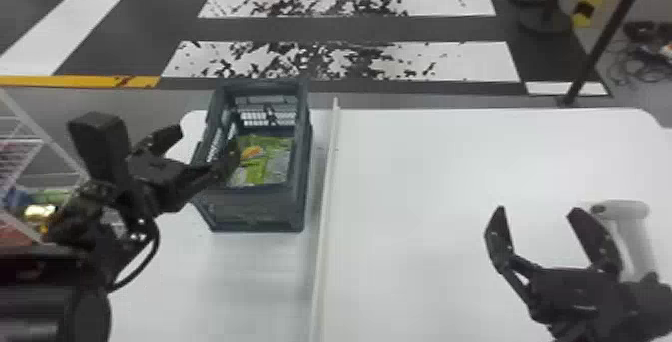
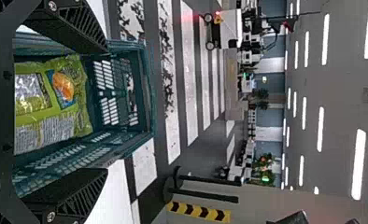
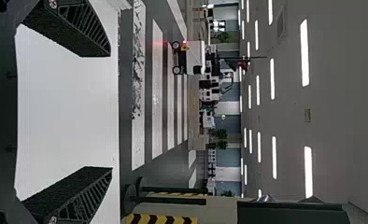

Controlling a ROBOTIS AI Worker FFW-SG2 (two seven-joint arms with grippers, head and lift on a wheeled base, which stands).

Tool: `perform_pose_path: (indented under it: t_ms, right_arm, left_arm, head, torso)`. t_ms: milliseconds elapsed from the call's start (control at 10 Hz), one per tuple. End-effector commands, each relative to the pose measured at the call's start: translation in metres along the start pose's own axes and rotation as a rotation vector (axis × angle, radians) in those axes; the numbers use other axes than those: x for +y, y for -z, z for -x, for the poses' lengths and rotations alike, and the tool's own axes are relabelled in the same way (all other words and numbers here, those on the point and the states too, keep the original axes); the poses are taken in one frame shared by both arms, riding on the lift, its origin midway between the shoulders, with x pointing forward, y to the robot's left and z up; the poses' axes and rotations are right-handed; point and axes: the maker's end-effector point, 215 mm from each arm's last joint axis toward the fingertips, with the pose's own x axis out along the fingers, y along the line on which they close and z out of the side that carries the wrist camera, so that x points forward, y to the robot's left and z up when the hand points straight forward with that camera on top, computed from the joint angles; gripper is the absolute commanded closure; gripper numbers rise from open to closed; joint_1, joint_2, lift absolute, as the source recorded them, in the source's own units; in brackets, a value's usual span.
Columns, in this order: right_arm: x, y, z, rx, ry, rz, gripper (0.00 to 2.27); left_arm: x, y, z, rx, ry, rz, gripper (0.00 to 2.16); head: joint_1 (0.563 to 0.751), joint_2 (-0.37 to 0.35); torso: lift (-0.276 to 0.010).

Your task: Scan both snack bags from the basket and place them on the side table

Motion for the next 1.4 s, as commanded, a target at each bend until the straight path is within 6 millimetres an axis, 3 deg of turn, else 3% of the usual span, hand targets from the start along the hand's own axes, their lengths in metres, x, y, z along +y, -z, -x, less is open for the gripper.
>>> perform_pose_path:
  t_ms: [0, 100, 300, 500, 900, 1300]
  right_arm:
    - [0.0, 0.002, 0.002, 0.006, 0.001, -0.001, 0.05]
    - [0.0, 0.004, 0.004, 0.01, 0.001, -0.001, 0.06]
    - [0.001, 0.006, 0.007, 0.018, -0.001, 0.006, 0.06]
    - [0.003, 0.008, 0.008, 0.024, -0.006, 0.012, 0.06]
    - [0.008, 0.01, 0.006, 0.033, -0.014, 0.014, 0.06]
    - [0.008, 0.01, 0.004, 0.033, -0.015, 0.014, 0.07]
  left_arm:
    - [0.02, -0.009, -0.017, 0.034, -0.009, -0.063, 0.09]
    - [0.025, -0.013, -0.033, 0.057, 0.008, -0.115, 0.09]
    - [0.031, -0.002, -0.066, 0.131, 0.042, -0.209, 0.09]
    - [0.038, 0.016, -0.083, 0.204, 0.066, -0.295, 0.09]
    - [0.013, 0.037, -0.114, 0.318, 0.258, -0.446, 0.09]
    - [0.002, 0.069, -0.137, 0.435, 0.327, -0.542, 0.09]
  head:
    - [0.695, 0.117]
    - [0.695, 0.127]
    - [0.695, 0.131]
    - [0.695, 0.13]
    - [0.695, 0.122]
    - [0.695, 0.106]
  torso:
    - [-0.075]
    - [-0.075]
    - [-0.075]
    - [-0.075]
    - [-0.075]
    - [-0.075]
